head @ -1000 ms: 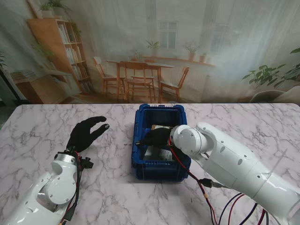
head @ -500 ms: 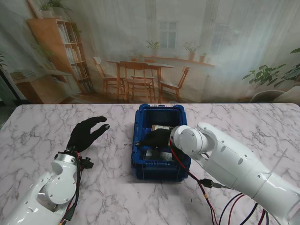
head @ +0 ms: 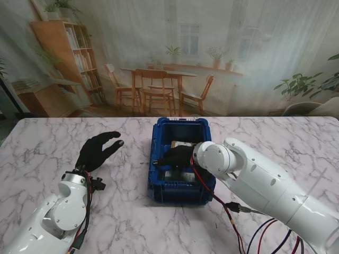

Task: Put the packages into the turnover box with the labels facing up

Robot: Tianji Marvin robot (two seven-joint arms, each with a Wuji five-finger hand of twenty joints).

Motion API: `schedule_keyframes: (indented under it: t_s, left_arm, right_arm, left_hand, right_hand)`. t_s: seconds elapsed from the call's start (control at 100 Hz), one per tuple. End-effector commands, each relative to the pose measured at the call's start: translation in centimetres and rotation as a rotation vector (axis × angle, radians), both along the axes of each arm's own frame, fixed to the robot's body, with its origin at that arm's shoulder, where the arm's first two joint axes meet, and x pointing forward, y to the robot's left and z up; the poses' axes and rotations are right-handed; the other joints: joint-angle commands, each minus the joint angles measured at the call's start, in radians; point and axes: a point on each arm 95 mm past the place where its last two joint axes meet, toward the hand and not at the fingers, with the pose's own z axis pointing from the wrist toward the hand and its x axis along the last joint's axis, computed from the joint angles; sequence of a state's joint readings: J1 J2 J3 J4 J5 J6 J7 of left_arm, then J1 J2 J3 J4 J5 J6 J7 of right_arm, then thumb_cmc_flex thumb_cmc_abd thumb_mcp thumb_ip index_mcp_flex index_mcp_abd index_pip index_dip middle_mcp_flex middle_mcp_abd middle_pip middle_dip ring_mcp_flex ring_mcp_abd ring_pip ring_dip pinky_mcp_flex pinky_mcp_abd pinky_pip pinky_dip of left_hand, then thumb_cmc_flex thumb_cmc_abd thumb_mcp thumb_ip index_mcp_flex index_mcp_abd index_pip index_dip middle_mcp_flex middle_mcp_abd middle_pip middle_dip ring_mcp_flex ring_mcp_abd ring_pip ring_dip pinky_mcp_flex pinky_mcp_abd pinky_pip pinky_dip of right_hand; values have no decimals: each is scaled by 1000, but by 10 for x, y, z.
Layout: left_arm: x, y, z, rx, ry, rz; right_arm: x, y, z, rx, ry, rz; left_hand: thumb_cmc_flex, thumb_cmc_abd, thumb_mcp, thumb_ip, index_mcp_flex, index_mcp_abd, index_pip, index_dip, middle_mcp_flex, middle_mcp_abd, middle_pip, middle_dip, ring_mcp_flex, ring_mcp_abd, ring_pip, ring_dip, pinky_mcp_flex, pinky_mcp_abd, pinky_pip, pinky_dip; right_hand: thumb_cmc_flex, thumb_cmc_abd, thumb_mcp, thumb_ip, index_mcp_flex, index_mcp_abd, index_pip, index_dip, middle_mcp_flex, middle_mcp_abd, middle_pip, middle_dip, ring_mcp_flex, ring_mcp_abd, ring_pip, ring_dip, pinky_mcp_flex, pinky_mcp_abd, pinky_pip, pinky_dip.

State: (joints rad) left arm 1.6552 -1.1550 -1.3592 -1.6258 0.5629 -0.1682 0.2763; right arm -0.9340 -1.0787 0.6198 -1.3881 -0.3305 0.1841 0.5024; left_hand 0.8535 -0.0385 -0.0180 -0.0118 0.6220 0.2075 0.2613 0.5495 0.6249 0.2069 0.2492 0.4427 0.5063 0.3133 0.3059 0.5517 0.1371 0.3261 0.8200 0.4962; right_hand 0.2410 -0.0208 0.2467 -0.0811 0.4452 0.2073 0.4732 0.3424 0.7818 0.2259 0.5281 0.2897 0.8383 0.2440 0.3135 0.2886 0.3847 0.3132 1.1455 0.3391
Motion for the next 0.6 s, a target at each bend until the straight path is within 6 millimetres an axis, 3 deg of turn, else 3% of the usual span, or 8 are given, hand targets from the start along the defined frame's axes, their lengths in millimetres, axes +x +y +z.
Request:
schedule_keyframes:
  t_s: [0.0, 0.27, 0.59]
  left_arm:
    - [0, -1, -3, 5, 15, -7]
    - [0, -1, -3, 5, 13, -5]
    - [1, -1, -3, 9, 9, -4]
  right_arm:
    - [-6, 1, 0, 7, -24, 13]
    - [-16, -11, 36, 134, -226, -16]
    - [-47, -38, 91, 305, -470, -28]
  left_hand:
    - [23, 48, -13, 4, 23, 9, -4, -2, 18, -4, -8, 4, 4, -1, 1, 3, -16, 10, -13, 21]
    - [23, 49, -13, 4, 21, 7, -5, -2, 14, -5, -10, 4, 4, -2, 0, 2, -17, 10, -14, 21]
    - [22, 50, -14, 3, 13, 8, -10, -4, -31, -5, -57, -29, -12, -9, -20, -14, -19, 1, -49, -2]
  right_hand:
    - [6, 14, -17, 24, 3, -56, 31, -9, -10, -23, 5, 9, 3, 5, 45, 24, -21, 28, 32, 24]
    - [22, -4, -5, 26, -19, -104, 39, -11, -97, -34, 5, 13, -92, -15, 13, 17, -89, 38, -20, 8]
    - [47, -6, 1, 26, 1, -141, 27, -17, -205, -54, -58, -16, -193, -47, -70, -29, -170, 49, -135, -49]
